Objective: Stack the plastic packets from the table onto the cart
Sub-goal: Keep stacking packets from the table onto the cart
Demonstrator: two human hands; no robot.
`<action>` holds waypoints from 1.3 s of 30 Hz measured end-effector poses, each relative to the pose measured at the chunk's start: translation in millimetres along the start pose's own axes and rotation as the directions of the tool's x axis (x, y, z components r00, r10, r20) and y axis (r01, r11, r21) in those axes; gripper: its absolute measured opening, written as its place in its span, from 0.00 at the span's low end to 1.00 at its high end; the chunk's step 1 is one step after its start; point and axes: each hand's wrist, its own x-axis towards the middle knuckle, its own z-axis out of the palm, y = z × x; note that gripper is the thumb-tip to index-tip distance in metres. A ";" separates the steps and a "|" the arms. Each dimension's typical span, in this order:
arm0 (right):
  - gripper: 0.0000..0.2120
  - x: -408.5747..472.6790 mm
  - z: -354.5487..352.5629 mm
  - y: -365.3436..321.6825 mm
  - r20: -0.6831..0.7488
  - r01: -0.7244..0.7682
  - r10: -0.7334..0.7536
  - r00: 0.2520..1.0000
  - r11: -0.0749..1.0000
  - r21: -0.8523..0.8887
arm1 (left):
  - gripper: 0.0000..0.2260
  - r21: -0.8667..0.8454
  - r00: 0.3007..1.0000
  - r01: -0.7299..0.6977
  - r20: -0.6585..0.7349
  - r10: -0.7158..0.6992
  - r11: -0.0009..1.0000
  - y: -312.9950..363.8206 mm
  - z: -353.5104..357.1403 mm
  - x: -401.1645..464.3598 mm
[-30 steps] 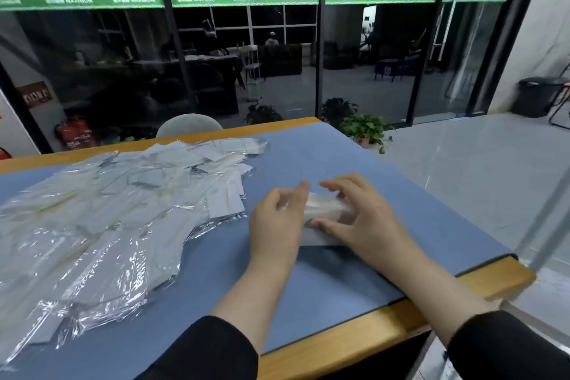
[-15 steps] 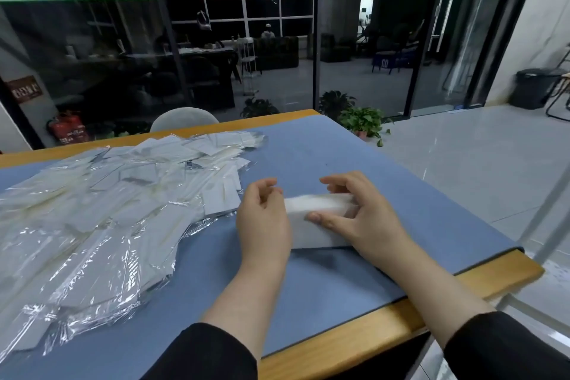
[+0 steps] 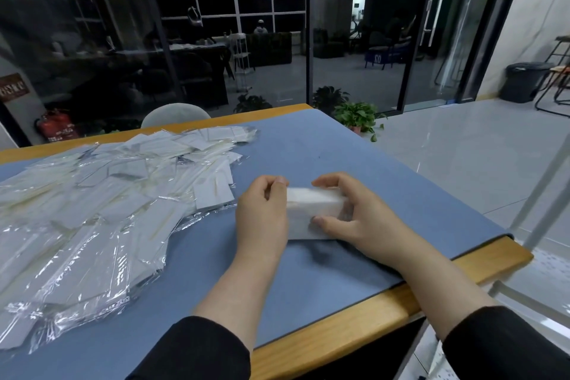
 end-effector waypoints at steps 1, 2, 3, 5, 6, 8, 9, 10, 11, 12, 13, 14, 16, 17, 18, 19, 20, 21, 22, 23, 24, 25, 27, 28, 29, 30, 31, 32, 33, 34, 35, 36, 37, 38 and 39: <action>0.22 -0.3 -0.2 0.1 0.000 -0.010 0.010 1.000 1.000 0.002 | 0.09 0.019 1.000 -0.017 0.003 0.017 1.000 -0.4 -0.3 -0.6; 0.22 -0.5 0.2 0.0 0.000 -0.021 0.021 1.000 1.000 -0.010 | 0.11 0.043 0.999 -0.041 0.007 0.040 0.998 -1.2 -0.4 -0.8; 0.22 -0.9 0.7 0.2 -0.002 -0.029 0.029 1.000 0.999 -0.022 | 0.13 0.068 0.998 -0.062 0.015 0.061 0.996 -1.9 -0.4 -1.1; 0.21 -0.5 2.4 0.1 -0.013 -0.026 0.026 1.000 0.999 -0.018 | 0.15 0.099 0.997 -0.080 0.031 0.077 0.992 -2.2 0.9 -1.5; 0.21 -0.1 3.1 -0.4 -0.023 -0.021 0.021 1.000 1.000 -0.008 | 0.15 0.094 0.996 -0.079 0.035 0.076 0.992 -1.7 1.8 -1.9; 0.19 0.0 3.0 -1.2 -0.069 -0.015 0.015 0.997 1.000 0.005 | 0.13 0.042 0.996 -0.086 0.001 0.086 0.995 2.3 1.4 -4.1; 0.19 -1.2 1.6 -1.4 -0.117 -0.012 0.013 0.993 1.000 0.007 | 0.11 -0.001 0.995 -0.089 -0.053 0.089 0.996 4.6 -1.1 -5.1; 0.18 -2.9 -1.5 -1.6 -0.183 -0.005 0.004 0.983 1.000 -0.002 | 0.10 -0.044 0.989 -0.084 -0.122 0.078 0.995 8.1 -5.0 -6.4; 0.18 -5.2 -6.3 -2.0 -0.254 0.002 -0.009 0.967 1.000 -0.028 | 0.10 -0.071 0.981 -0.066 -0.185 0.052 0.995 11.8 -9.1 -7.5; 0.18 -8.2 -12.2 -3.7 -0.315 0.003 -0.024 0.949 0.998 -0.068 | 0.11 -0.082 0.977 -0.038 -0.212 0.020 0.996 17.0 -11.8 -9.4; 0.18 -12.3 -18.8 -6.5 -0.367 0.000 -0.044 0.929 0.993 -0.119 | 0.13 -0.095 0.982 0.005 -0.186 -0.022 0.995 23.3 -12.5 -13.0; 0.18 -16.8 -25.3 -9.4 -0.413 0.004 -0.077 0.908 0.984 -0.177 | 0.14 -0.128 0.991 0.060 -0.112 -0.074 0.990 31.7 -9.6 -18.5; 0.19 -27.3 -36.2 -15.0 -0.477 0.015 -0.158 0.865 0.957 -0.291 | 0.13 -0.234 0.975 0.214 0.113 -0.192 0.948 51.2 3.8 -34.9; 0.19 -33.3 -39.8 -17.8 -0.489 0.022 -0.193 0.850 0.943 -0.333 | 0.13 -0.282 0.944 0.299 0.228 -0.239 0.912 60.1 12.8 -42.8; 0.19 -39.7 -42.6 -20.1 -0.488 0.040 -0.230 0.842 0.929 -0.369 | 0.14 -0.317 0.906 0.372 0.327 -0.268 0.873 67.7 23.3 -49.3; 0.19 -46.8 -45.0 -20.5 -0.475 0.064 -0.268 0.838 0.913 -0.402 | 0.17 -0.347 0.869 0.433 0.407 -0.282 0.832 74.9 35.2 -55.2; 0.18 -54.8 -48.8 -19.6 -0.455 0.084 -0.295 0.840 0.900 -0.428 | 0.20 -0.367 0.835 0.479 0.472 -0.284 0.798 81.4 48.5 -60.7; 0.18 -62.9 -52.9 -18.8 -0.442 0.091 -0.299 0.846 0.896 -0.434 | 0.19 -0.382 0.812 0.502 0.517 -0.271 0.776 87.4 61.2 -64.8; 0.19 -71.6 -58.8 -18.5 -0.445 0.077 -0.278 0.851 0.905 -0.418 | 0.17 -0.391 0.798 0.510 0.548 -0.251 0.767 93.9 74.6 -69.8; 0.21 -81.0 -67.0 -18.2 -0.466 0.051 -0.243 0.851 0.921 -0.386 | 0.16 -0.395 0.788 0.513 0.568 -0.235 0.762 101.1 87.5 -75.7; 0.23 -90.1 -76.7 -17.5 -0.496 0.025 -0.207 0.843 0.937 -0.348 | 0.17 -0.390 0.776 0.519 0.588 -0.228 0.761 108.7 100.0 -81.5; 0.26 -99.2 -87.8 -16.3 -0.526 0.000 -0.175 0.832 0.949 -0.317 | 0.17 -0.378 0.760 0.526 0.612 -0.221 0.762 115.3 111.9 -87.3; 0.27 -117.8 -113.0 -10.1 -0.565 -0.046 -0.135 0.814 0.955 -0.294 | 0.16 -0.319 0.710 0.540 0.670 -0.217 0.779 124.8 136.3 -98.3; 0.25 -126.7 -125.9 -4.3 -0.588 -0.064 -0.135 0.798 0.950 -0.306 | 0.17 -0.286 0.678 0.547 0.703 -0.216 0.787 129.6 148.2 -104.2; 0.23 -135.1 -138.5 3.0 -0.617 -0.089 -0.142 0.774 0.940 -0.329 | 0.19 -0.247 0.642 0.553 0.735 -0.218 0.795 133.9 160.4 -110.4; 0.23 -143.0 -150.5 10.0 -0.647 -0.118 -0.157 0.746 0.925 -0.361 | 0.21 -0.203 0.598 0.551 0.772 -0.214 0.810 138.2 172.4 -117.8; 0.24 -150.7 -162.0 17.0 -0.670 -0.150 -0.176 0.721 0.905 -0.399 | 0.21 -0.152 0.545 0.537 0.813 -0.204 0.830 142.5 184.6 -125.3; 0.25 -157.7 -172.3 23.2 -0.682 -0.175 -0.197 0.705 0.882 -0.437 | 0.19 -0.113 0.499 0.517 0.845 -0.192 0.849 147.9 196.3 -132.9; 0.25 -163.8 -182.0 28.2 -0.685 -0.189 -0.218 0.695 0.864 -0.467 | 0.17 -0.087 0.466 0.501 0.866 -0.183 0.861 153.4 207.6 -139.7; 0.23 -169.1 -191.6 32.1 -0.686 -0.193 -0.237 0.688 0.851 -0.488 | 0.16 -0.073 0.450 0.489 0.875 -0.179 0.869 159.0 218.9 -144.9; 0.22 -173.7 -200.3 35.3 -0.689 -0.195 -0.251 0.680 0.844 -0.500 | 0.15 -0.058 0.435 0.487 0.881 -0.184 0.872 163.7 229.5 -147.8; 0.21 -177.8 -209.2 38.5 -0.691 -0.195 -0.260 0.675 0.840 -0.507 | 0.16 -0.037 0.412 0.491 0.890 -0.195 0.870 168.8 239.6 -149.5; 0.22 -181.5 -217.1 41.4 -0.689 -0.191 -0.265 0.675 0.839 -0.510 | 0.19 -0.014 0.381 0.499 0.901 -0.205 0.867 173.6 248.0 -150.1; 0.23 -185.1 -224.6 44.2 -0.680 -0.181 -0.267 0.683 0.840 -0.511 | 0.21 0.008 0.349 0.501 0.913 -0.211 0.865 177.3 256.0 -150.4; 0.25 -188.4 -231.1 47.0 -0.667 -0.169 -0.259 0.699 0.846 -0.506 | 0.21 0.021 0.325 0.503 0.922 -0.212 0.864 179.5 263.9 -150.4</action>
